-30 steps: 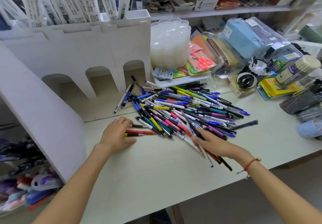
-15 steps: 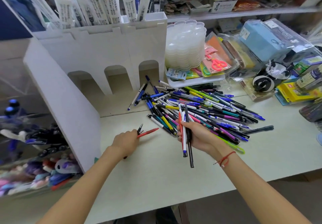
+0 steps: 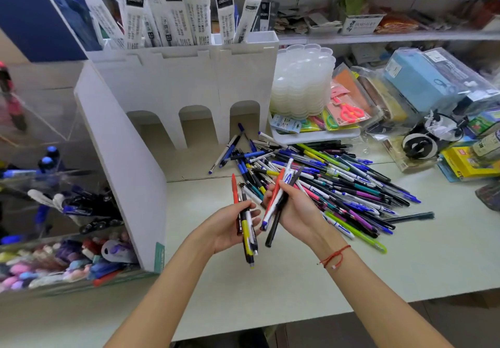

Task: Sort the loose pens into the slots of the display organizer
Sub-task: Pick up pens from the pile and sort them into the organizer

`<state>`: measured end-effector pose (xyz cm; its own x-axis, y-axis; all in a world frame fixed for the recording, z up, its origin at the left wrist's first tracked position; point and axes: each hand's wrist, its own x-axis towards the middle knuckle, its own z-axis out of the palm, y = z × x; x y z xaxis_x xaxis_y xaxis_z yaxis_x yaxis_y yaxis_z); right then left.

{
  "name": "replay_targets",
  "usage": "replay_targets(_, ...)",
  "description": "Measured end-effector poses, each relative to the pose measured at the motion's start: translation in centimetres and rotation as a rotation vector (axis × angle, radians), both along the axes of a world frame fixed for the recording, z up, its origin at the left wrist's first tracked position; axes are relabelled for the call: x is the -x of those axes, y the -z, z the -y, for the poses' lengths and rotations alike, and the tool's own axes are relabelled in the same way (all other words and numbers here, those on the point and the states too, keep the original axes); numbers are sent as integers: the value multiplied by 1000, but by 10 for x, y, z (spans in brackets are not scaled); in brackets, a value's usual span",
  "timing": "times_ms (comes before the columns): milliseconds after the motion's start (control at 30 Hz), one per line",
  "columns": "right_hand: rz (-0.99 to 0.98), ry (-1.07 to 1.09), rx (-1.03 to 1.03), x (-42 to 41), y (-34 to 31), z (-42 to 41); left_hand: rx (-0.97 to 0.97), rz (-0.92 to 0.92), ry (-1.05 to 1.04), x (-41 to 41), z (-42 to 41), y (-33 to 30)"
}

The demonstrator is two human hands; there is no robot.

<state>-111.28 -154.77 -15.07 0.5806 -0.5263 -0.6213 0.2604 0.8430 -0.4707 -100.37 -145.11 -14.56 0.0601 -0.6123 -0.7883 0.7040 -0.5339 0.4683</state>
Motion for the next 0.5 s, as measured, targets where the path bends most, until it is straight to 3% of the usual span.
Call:
replay_targets(167,-132,-51,169,-8,2,-4,17,-51,135,0,-11,-6)
replay_targets(333,-505,-402,555,-17,3,-13,-8,99,186,-6,-17,-13)
replay_targets(500,-452,-397,520,-23,-11,-28,45,166,236,-11,-28,-22)
